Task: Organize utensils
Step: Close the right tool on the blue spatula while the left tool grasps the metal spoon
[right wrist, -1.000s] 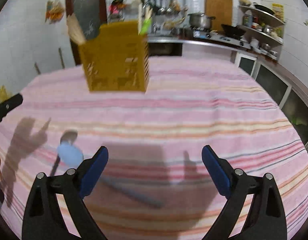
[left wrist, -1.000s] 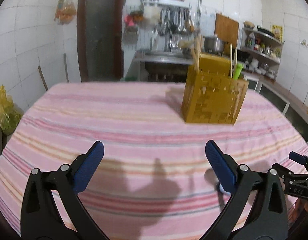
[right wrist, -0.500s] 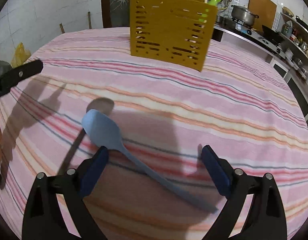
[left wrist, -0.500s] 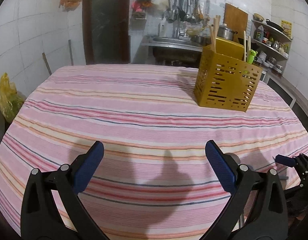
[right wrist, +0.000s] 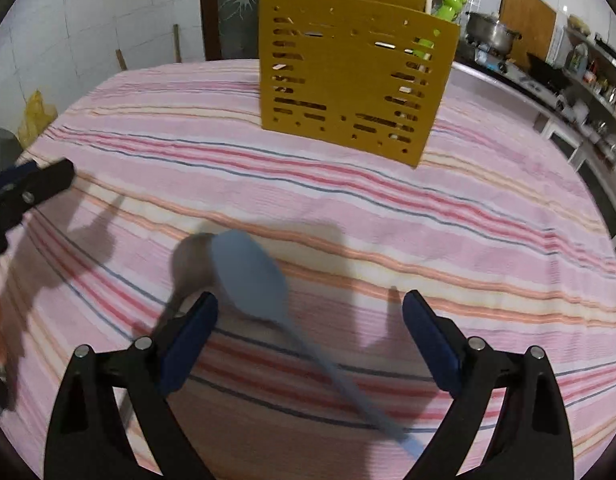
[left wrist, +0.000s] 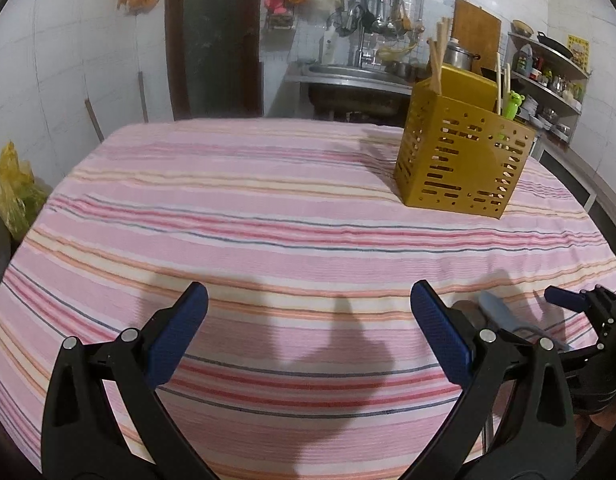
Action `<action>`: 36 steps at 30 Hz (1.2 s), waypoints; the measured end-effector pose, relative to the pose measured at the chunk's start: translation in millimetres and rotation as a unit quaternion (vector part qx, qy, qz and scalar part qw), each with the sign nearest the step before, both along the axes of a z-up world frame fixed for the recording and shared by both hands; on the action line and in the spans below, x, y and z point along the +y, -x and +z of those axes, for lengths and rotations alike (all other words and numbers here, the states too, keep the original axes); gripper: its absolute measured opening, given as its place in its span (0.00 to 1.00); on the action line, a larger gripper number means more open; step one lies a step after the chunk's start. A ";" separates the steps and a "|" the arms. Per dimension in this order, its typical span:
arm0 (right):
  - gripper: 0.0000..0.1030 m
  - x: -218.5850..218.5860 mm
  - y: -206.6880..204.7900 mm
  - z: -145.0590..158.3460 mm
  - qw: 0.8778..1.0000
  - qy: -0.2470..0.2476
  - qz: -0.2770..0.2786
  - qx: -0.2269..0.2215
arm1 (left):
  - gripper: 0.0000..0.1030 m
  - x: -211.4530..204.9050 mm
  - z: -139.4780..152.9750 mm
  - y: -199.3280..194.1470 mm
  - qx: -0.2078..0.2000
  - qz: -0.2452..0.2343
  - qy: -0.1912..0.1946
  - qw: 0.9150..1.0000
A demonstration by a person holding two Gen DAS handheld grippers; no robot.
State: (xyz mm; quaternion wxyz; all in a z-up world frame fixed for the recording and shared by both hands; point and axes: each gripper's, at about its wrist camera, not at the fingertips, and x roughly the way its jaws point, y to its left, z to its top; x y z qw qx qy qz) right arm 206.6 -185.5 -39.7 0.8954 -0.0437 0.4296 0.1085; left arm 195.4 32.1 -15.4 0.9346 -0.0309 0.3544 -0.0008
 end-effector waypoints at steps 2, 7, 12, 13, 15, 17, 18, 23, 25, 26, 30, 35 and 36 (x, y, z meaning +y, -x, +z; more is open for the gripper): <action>0.89 1.3 3.1 2.2 1.000 0.005 0.007 -0.002 | 0.95 1.6 -1.1 0.4 0.001 0.001 0.002 1.000; 0.75 2.4 -5.2 -2.7 1.000 0.005 0.009 0.015 | 0.95 -2.9 -2.9 -2.3 0.005 -0.003 0.002 1.000; 0.51 7.6 -28.3 -0.3 0.999 -0.011 0.028 0.037 | 0.95 -5.8 -6.4 -2.4 0.013 -0.006 -0.004 1.000; 0.46 8.4 -31.2 0.5 0.999 -0.012 0.032 0.041 | 0.95 -5.6 -6.8 -2.4 0.014 -0.005 -0.004 1.000; 0.29 9.8 -35.3 2.1 0.998 -0.014 0.037 0.045 | 0.95 -6.1 -6.9 -2.9 0.016 -0.004 -0.001 1.000; 0.23 9.5 -36.2 2.1 0.998 -0.015 0.037 0.044 | 0.95 -8.9 -8.1 -3.9 0.021 -0.006 0.000 1.000; 0.14 8.8 -35.5 1.9 0.999 -0.013 0.035 0.040 | 0.95 -9.8 -8.7 -4.1 0.023 -0.007 -0.001 1.000; 0.07 -13.1 -29.5 2.1 1.000 0.007 -0.018 0.021 | 0.95 -21.8 -12.6 -5.7 0.037 -0.015 -0.001 0.999; 0.07 -26.9 -24.9 2.6 0.998 0.028 -0.047 0.012 | 0.95 -30.8 -14.2 -7.0 0.042 -0.020 -0.002 0.999; 0.07 -34.5 -21.7 2.6 0.998 0.032 -0.059 0.011 | 0.95 -37.6 -15.1 -7.8 0.045 -0.026 -0.001 0.999; 0.07 -60.5 -13.1 2.1 0.996 0.009 -0.083 0.012 | 0.95 -63.0 -20.7 -10.3 0.059 -0.047 -0.001 0.997; 0.07 -84.2 -10.4 0.0 0.994 -0.011 -0.105 0.018 | 0.94 -96.1 -27.9 -11.6 0.070 -0.072 -0.016 0.995; 0.07 -85.9 -11.1 -0.7 0.994 -0.013 -0.107 0.018 | 0.90 -103.3 -30.6 -12.7 0.076 -0.075 -0.019 0.994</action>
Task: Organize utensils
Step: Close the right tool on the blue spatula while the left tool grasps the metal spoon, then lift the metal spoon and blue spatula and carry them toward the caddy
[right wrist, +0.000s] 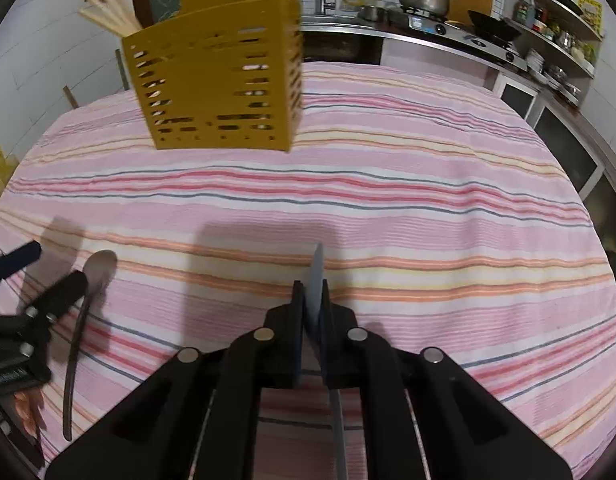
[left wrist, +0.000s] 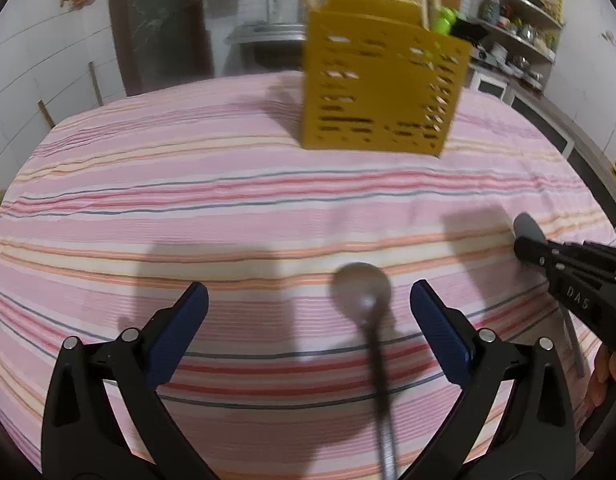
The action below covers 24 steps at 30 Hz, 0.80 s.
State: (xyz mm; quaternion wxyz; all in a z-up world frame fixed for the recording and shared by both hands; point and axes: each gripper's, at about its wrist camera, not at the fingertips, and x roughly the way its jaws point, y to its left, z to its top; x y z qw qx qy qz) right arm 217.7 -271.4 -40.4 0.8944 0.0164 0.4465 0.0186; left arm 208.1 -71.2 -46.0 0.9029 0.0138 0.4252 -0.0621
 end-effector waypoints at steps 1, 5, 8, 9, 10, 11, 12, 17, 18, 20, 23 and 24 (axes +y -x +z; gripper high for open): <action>0.07 0.3 -1.7 -1.3 1.000 -0.003 -0.001 0.001 | 0.85 -4.1 -2.3 -1.6 0.007 -0.003 -0.001 1.000; 0.07 -0.7 -3.3 -3.6 1.000 -0.014 -0.001 0.007 | 0.70 -18.5 -14.3 -12.2 0.042 -0.005 -0.010 0.999; 0.07 -4.2 -9.0 -3.1 1.000 -0.021 -0.004 0.015 | 0.65 -20.1 -13.4 -16.7 0.045 0.004 -0.001 0.999; 0.07 -5.7 -10.9 -2.4 1.000 -0.024 -0.006 0.017 | 0.59 -19.8 -13.5 -17.2 0.046 0.004 0.001 0.999; 0.07 -7.8 -10.6 -1.0 0.999 -0.025 -0.008 0.018 | 0.52 -20.4 -12.9 -16.5 0.047 0.002 0.002 0.999; 0.07 -9.2 -12.7 0.3 0.999 -0.027 -0.010 0.018 | 0.50 -21.8 -12.6 -16.6 0.049 -0.004 0.000 0.999; 0.07 -10.1 -14.8 1.2 0.999 -0.028 -0.012 0.019 | 0.45 -22.4 -12.5 -16.6 0.050 -0.009 -0.003 0.999; 0.07 -11.3 -24.8 -0.6 0.999 -0.044 -0.016 0.028 | 0.34 -23.0 -11.9 -17.8 0.049 -0.014 -0.003 0.999; 0.07 -12.1 -26.5 -0.9 0.998 -0.046 -0.020 0.030 | 0.34 -22.9 -11.5 -18.8 0.049 -0.014 -0.002 0.999; 0.07 -13.5 -29.7 -1.3 0.998 -0.055 -0.025 0.032 | 0.34 -21.4 -11.2 -20.9 0.051 -0.014 0.003 0.999; 0.07 -14.2 -33.5 -0.9 0.997 -0.058 -0.027 0.037 | 0.34 -19.1 -9.8 -23.9 0.051 -0.014 0.011 0.999; 0.07 -14.5 -33.5 0.0 0.997 -0.059 -0.028 0.035 | 0.34 -19.0 -9.2 -24.5 0.049 -0.014 0.011 0.999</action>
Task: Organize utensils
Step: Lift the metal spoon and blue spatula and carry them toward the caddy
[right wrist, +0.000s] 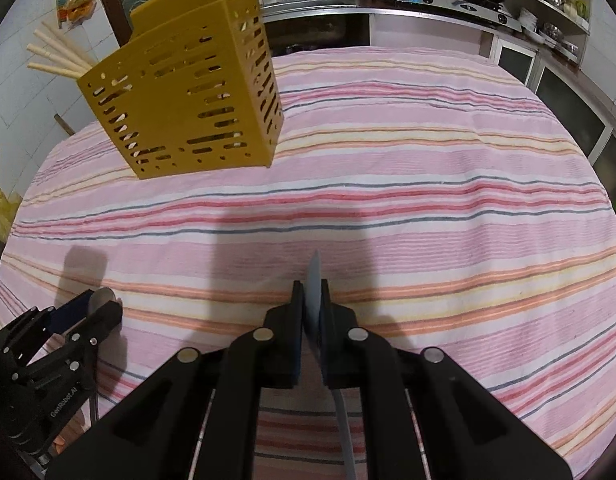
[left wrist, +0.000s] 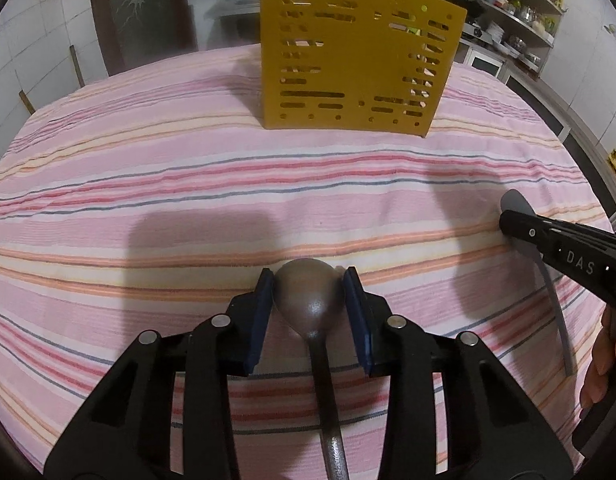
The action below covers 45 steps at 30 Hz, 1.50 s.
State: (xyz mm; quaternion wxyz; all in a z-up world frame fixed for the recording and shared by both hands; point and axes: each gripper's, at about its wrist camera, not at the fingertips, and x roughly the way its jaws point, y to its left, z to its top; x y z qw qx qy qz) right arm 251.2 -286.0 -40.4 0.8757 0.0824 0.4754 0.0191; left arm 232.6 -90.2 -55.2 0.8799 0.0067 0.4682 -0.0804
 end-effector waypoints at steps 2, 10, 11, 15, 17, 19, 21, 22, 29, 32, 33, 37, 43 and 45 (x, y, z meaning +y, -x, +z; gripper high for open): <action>0.07 1.4 2.3 4.9 1.000 0.004 -0.001 -0.012 | 0.34 0.5 2.2 -0.5 -0.004 -0.002 0.004 1.000; 0.07 3.1 29.8 33.5 0.996 -0.016 -0.020 -0.084 | 0.34 7.8 27.6 4.7 -0.055 -0.003 0.015 0.998; 0.07 3.5 32.7 37.2 0.995 -0.018 -0.022 -0.093 | 0.34 9.0 31.7 6.4 -0.065 -0.003 0.015 0.998; 0.07 5.0 46.5 54.7 0.989 -0.035 -0.035 -0.141 | 0.34 17.3 53.5 18.4 -0.118 -0.002 0.020 0.993; 0.07 5.9 52.7 61.4 0.985 -0.044 -0.040 -0.163 | 0.34 19.9 62.3 24.4 -0.141 -0.002 0.017 0.990; 0.07 8.1 56.9 65.3 0.982 -0.045 -0.045 -0.180 | 0.34 22.9 71.0 30.0 -0.161 -0.001 0.017 0.987; 0.07 10.7 61.5 69.5 0.978 -0.045 -0.050 -0.197 | 0.34 25.9 78.1 34.3 -0.177 -0.001 0.021 0.984; 0.07 11.8 63.3 71.6 0.977 -0.045 -0.052 -0.203 | 0.34 27.3 81.5 36.4 -0.184 0.000 0.021 0.983; 0.07 12.7 73.7 88.5 0.961 -0.054 -0.062 -0.265 | 0.34 36.0 102.9 45.0 -0.234 0.001 0.025 0.972; 0.07 11.2 77.1 96.8 0.951 -0.061 -0.060 -0.296 | 0.34 40.1 112.2 46.0 -0.254 0.002 0.036 0.967; 0.07 11.6 77.7 99.7 0.949 -0.060 -0.059 -0.305 | 0.34 41.3 115.5 45.8 -0.259 0.002 0.038 0.965; 0.07 13.0 74.0 109.0 0.939 -0.064 -0.050 -0.336 | 0.34 44.3 131.2 43.2 -0.281 0.000 0.046 0.958; 0.07 9.4 62.8 122.4 0.921 -0.109 -0.033 -0.373 | 0.34 42.9 159.0 34.0 -0.310 -0.010 0.055 0.949; 0.07 11.2 57.3 127.1 0.918 -0.106 -0.034 -0.382 | 0.34 40.4 170.3 29.2 -0.320 -0.014 0.058 0.945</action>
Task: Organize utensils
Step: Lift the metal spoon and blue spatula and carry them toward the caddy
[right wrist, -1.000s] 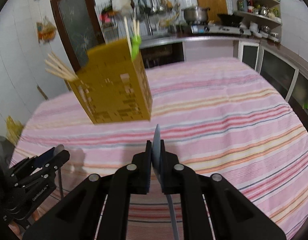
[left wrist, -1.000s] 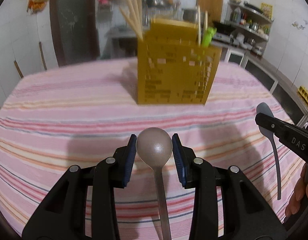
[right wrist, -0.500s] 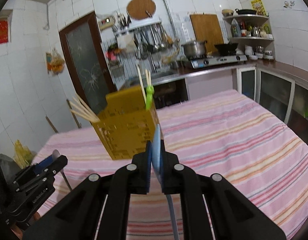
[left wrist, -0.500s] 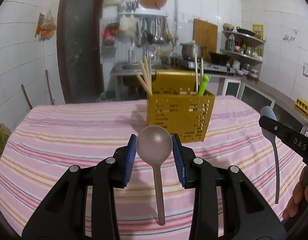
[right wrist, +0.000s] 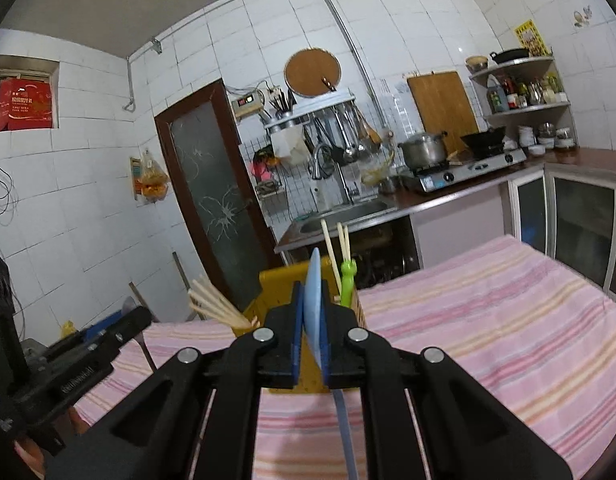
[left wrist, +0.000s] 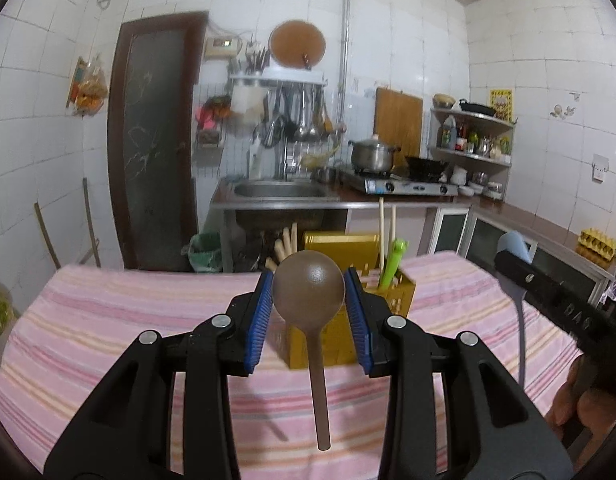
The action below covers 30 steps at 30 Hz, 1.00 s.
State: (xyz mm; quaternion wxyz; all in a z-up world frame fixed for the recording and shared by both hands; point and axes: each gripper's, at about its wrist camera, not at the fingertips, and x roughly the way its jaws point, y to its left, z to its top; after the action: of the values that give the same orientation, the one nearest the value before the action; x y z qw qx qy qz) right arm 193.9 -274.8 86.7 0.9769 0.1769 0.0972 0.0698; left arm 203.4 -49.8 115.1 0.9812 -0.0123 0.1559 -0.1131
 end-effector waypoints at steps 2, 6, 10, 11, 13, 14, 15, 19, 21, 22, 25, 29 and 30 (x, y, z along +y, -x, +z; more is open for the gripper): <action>0.07 0.3 -4.9 4.1 1.000 -0.001 -0.001 -0.008 | 0.34 -2.1 8.3 -5.4 -0.007 -0.003 -0.001 1.000; 0.07 0.9 -12.6 8.5 1.000 0.001 -0.008 -0.016 | 0.34 -4.3 17.4 -12.9 -0.016 -0.004 -0.005 1.000; 0.07 2.6 -20.0 10.9 1.000 0.005 -0.007 -0.019 | 0.34 -5.9 22.4 -20.2 -0.022 -0.006 -0.009 1.000; 0.07 1.5 -23.7 12.6 1.000 0.000 -0.006 -0.021 | 0.34 -6.0 24.2 -23.2 -0.024 -0.006 -0.006 1.000; 0.07 -0.7 -27.1 13.5 1.000 -0.012 -0.001 -0.027 | 0.34 -5.2 30.4 -30.1 -0.026 -0.009 0.002 1.000; 0.07 -1.2 -30.2 15.5 0.999 -0.017 0.003 -0.029 | 0.34 -5.1 33.1 -31.8 -0.027 -0.009 0.005 1.000; 0.07 -0.7 -31.3 17.0 0.999 -0.018 0.004 -0.031 | 0.34 -3.8 37.3 -35.0 -0.030 -0.009 0.010 0.999; 0.07 0.2 -37.0 23.6 0.999 -0.012 0.008 -0.040 | 0.34 -3.2 49.5 -39.9 -0.041 -0.011 0.015 0.999; 0.07 4.6 -42.5 19.2 1.000 0.015 -0.023 0.013 | 0.34 -3.4 50.7 -41.2 -0.040 -0.013 0.013 0.999; 0.07 6.9 -46.5 11.5 0.996 0.033 -0.045 0.062 | 0.34 -4.7 49.5 -41.4 -0.036 -0.016 0.010 0.999; 0.07 10.6 -61.1 -16.1 0.983 0.055 -0.039 0.168 | 0.34 -6.3 41.5 -42.9 -0.017 -0.025 -0.001 1.000; 0.07 16.0 -73.7 -73.1 0.960 0.113 -0.055 0.252 | 0.34 -8.0 17.3 -41.4 0.013 -0.028 -0.014 0.999; 0.07 17.1 -75.2 -83.2 0.955 0.120 -0.058 0.264 | 0.34 -7.2 11.9 -41.7 0.021 -0.028 -0.016 0.999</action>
State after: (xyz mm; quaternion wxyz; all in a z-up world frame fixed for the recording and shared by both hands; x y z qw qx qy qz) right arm 269.2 -257.7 3.6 0.9329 0.0753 0.3489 -0.0483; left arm 245.0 -57.0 127.0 0.9743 0.0052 0.1781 -0.1376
